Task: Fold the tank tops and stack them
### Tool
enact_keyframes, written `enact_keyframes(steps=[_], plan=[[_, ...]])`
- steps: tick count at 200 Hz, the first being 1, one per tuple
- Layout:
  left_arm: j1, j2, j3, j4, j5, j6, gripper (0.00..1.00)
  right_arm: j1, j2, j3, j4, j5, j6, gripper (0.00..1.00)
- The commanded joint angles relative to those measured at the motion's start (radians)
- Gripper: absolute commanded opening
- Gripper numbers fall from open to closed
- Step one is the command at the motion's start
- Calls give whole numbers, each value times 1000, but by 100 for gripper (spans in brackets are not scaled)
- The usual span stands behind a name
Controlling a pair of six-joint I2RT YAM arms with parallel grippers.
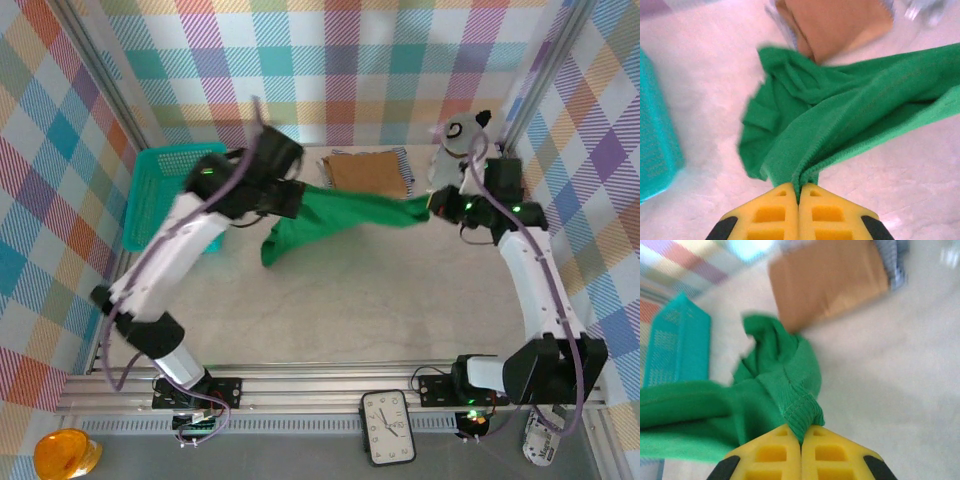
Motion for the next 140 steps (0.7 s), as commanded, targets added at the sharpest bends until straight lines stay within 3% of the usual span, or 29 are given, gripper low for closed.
enact_keyframes(steps=[1,52,85,110,128,140], plan=[[4,-76,162,-202,-128,35,0,-21,-24,151,-8,29,-58,0],[5,-238,194,-58,-141,101,0,-46,39,512,7,56,-59,0],[17,-211,166,-26,-277,196,0,-41,153,618,78,-43,23,0],[131,-166,168,11,-293,251,0,0,253,684,102,-75,41,0],[254,-130,196,41,-233,287,0,43,321,745,105,-52,40,0],[288,-121,197,85,-229,311,0,66,371,800,101,-50,48,0]])
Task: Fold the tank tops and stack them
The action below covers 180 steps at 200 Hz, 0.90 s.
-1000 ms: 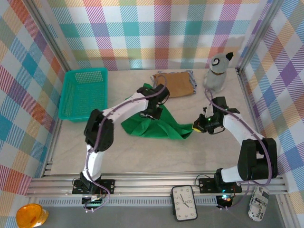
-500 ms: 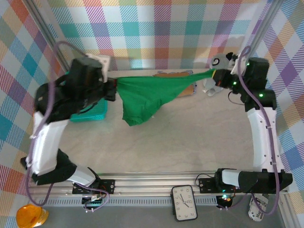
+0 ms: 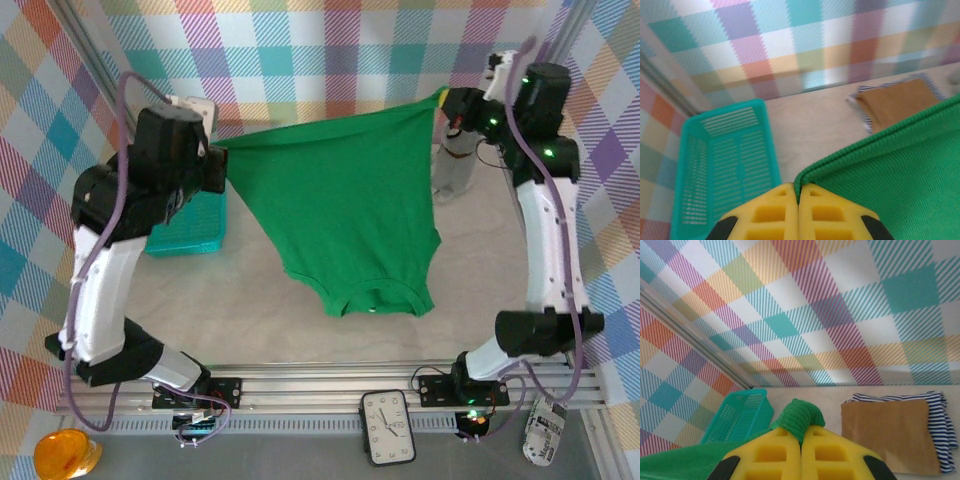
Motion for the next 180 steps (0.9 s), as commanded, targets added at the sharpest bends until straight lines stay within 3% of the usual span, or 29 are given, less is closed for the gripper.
enact_keyframes(steps=[1,21,57,75,103,119,139,157,180], plan=[[97,1,23,81,-33,88,0,43,72,104,40,10,22,0],[110,36,103,91,-86,130,0,81,146,216,25,21,40,0],[110,-18,158,134,-82,181,0,99,180,309,-9,-14,98,0],[110,-83,95,111,13,179,0,99,155,272,-64,-25,84,0],[104,-208,-72,61,238,133,0,79,31,4,-109,-13,31,0],[96,-292,-217,31,406,89,0,54,-48,-171,-113,-27,11,0],[51,-422,-518,62,554,-17,0,40,-102,-350,-163,-21,-48,0],[-74,-579,-860,240,555,-177,0,12,-126,-506,-168,3,-103,0],[-319,-690,-1206,446,421,-369,0,-33,-124,-624,-177,18,-160,0]])
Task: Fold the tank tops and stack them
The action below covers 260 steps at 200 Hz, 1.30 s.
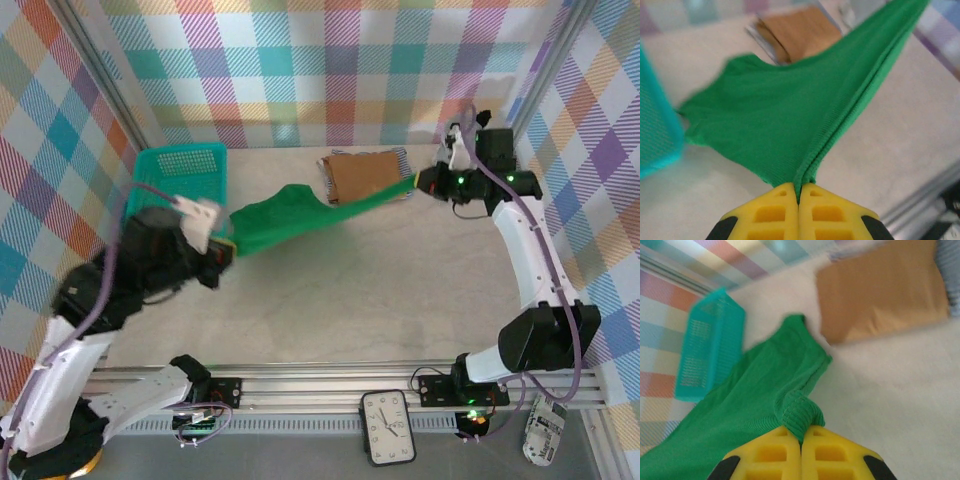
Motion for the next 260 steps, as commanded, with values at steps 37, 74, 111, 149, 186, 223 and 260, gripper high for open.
enact_keyframes(steps=[37,74,111,149,186,223,260], plan=[[-565,83,-380,349,-250,-405,0,-111,-1,-171,-76,133,-175,0],[-737,333,-374,546,-207,-450,0,-173,12,-228,-79,188,-197,0],[-769,646,-215,671,-89,-356,0,-183,85,-169,-106,297,-250,0],[-768,879,-94,793,65,-278,0,-226,162,-101,-96,340,-282,0],[-769,1051,65,779,157,-236,0,-240,278,-35,-93,369,-306,0],[-763,1212,230,757,245,-220,2,-251,390,46,-98,410,-323,0],[-739,1344,415,701,332,-204,24,-251,461,118,-100,441,-315,7]])
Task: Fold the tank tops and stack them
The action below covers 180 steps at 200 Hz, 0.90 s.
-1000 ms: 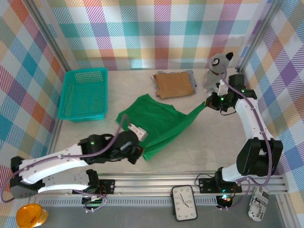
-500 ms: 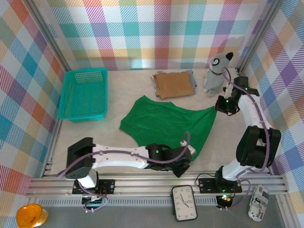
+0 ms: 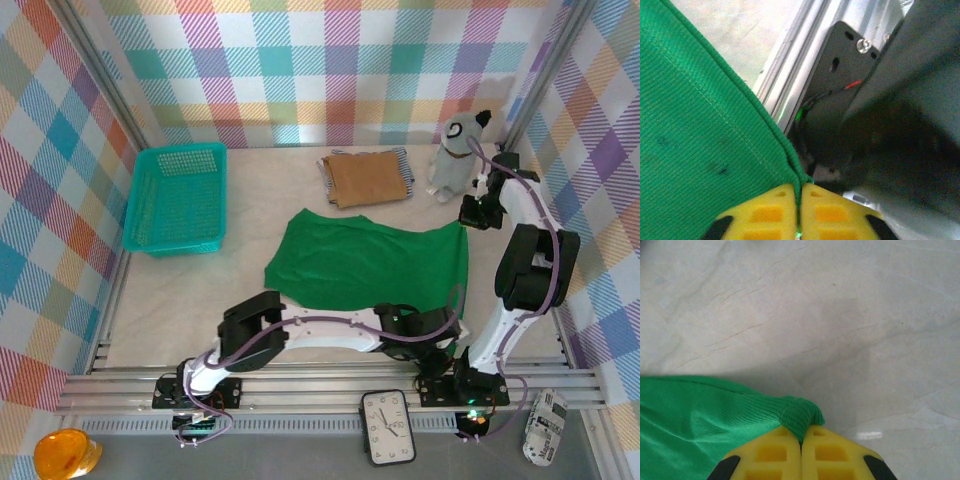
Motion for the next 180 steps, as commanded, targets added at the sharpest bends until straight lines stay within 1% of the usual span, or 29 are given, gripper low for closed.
enact_keyframes(steps=[1,11,17,22,37,49,64,73,78,82,101,109,118,132,144,163,180], plan=[[13,45,84,-17,95,28,26,-8,24,65,-1,31,-16,7],[16,50,114,-47,89,42,48,-8,29,84,-6,29,-11,19],[17,47,125,-77,79,52,56,-8,32,94,-11,17,-6,28],[19,42,126,-96,79,59,58,-8,31,101,-17,4,-1,33],[34,-3,94,-133,80,69,60,-7,19,106,-24,-76,23,42],[57,-71,29,-160,39,88,61,-2,-4,85,-7,-149,48,50],[120,-184,-71,-196,3,99,62,3,-34,44,18,-248,90,53],[166,-258,-136,-201,-5,107,62,12,-55,13,31,-281,118,53],[193,-296,-172,-199,-13,111,68,18,-69,-15,53,-313,133,53],[213,-329,-201,-199,-22,118,70,24,-83,-40,71,-343,143,53],[330,-425,-303,-241,-63,156,71,71,-126,-145,132,-458,196,54],[383,-446,-342,-258,-110,173,71,94,-143,-188,147,-471,217,54],[453,-454,-379,-271,-136,181,70,125,-158,-240,171,-488,228,55],[553,-452,-432,-268,-193,196,69,169,-173,-313,211,-483,258,56],[632,-448,-476,-234,-208,198,68,211,-168,-357,242,-474,280,58],[721,-420,-517,-206,-232,192,67,287,-134,-391,291,-468,304,61],[766,-398,-561,-188,-214,169,66,343,-105,-392,327,-447,324,62]])
